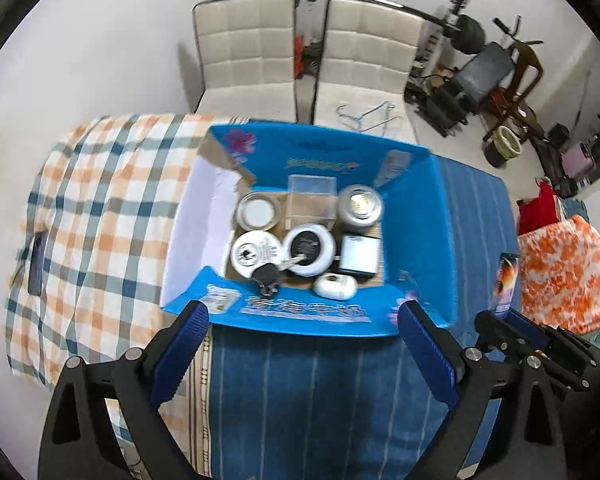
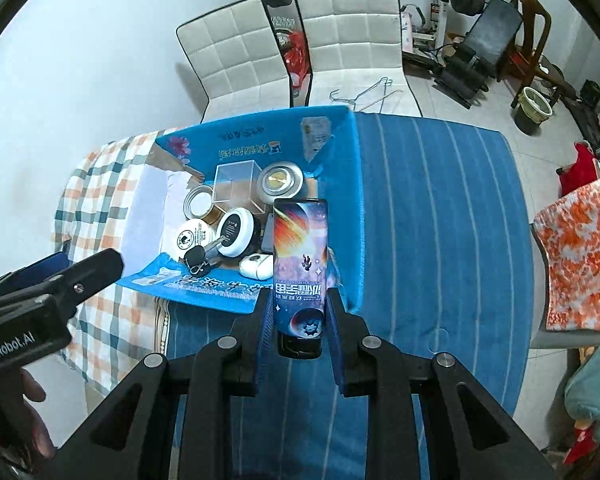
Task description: Organize rigid objects
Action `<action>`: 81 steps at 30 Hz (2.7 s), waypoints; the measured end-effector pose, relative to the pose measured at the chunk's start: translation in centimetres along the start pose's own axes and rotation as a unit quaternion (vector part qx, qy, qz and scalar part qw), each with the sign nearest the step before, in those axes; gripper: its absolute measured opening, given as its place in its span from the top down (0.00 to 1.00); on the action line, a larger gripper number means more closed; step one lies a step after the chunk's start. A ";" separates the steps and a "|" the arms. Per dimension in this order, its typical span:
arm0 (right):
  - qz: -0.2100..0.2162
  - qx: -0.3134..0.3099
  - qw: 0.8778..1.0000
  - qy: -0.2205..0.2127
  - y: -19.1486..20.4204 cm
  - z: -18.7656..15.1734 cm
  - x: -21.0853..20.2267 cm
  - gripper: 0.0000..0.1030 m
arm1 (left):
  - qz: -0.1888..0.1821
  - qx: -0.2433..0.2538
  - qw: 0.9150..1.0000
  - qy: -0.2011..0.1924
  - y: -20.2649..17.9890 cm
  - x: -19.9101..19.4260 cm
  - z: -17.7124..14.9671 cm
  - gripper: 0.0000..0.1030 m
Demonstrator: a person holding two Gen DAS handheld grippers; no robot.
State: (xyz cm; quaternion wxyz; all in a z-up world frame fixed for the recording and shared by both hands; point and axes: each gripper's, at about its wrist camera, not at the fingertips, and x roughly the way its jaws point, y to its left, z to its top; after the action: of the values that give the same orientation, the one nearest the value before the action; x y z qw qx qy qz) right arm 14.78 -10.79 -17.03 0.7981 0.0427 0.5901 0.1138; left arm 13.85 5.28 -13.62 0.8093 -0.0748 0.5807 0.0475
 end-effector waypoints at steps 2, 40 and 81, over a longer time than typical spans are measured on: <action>-0.001 0.003 1.000 0.011 0.4 0.6 1.5 0.74 | -0.012 -0.008 1.000 0.004 1.3 1.4 0.3 0.06; -0.081 0.010 0.992 0.098 1.9 4.1 19.6 0.21 | -0.003 0.032 0.997 0.076 4.8 13.1 1.7 0.06; -0.044 -0.018 0.990 -0.132 6.0 -2.0 -18.9 0.11 | 0.026 0.041 0.987 -0.151 1.6 -16.4 -2.3 0.06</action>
State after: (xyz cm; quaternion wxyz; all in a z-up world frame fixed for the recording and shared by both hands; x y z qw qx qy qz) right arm 6.81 -9.52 1.15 0.8737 0.0168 0.4790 0.0833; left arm 6.16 6.66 1.06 0.8886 -0.0186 0.4549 0.0558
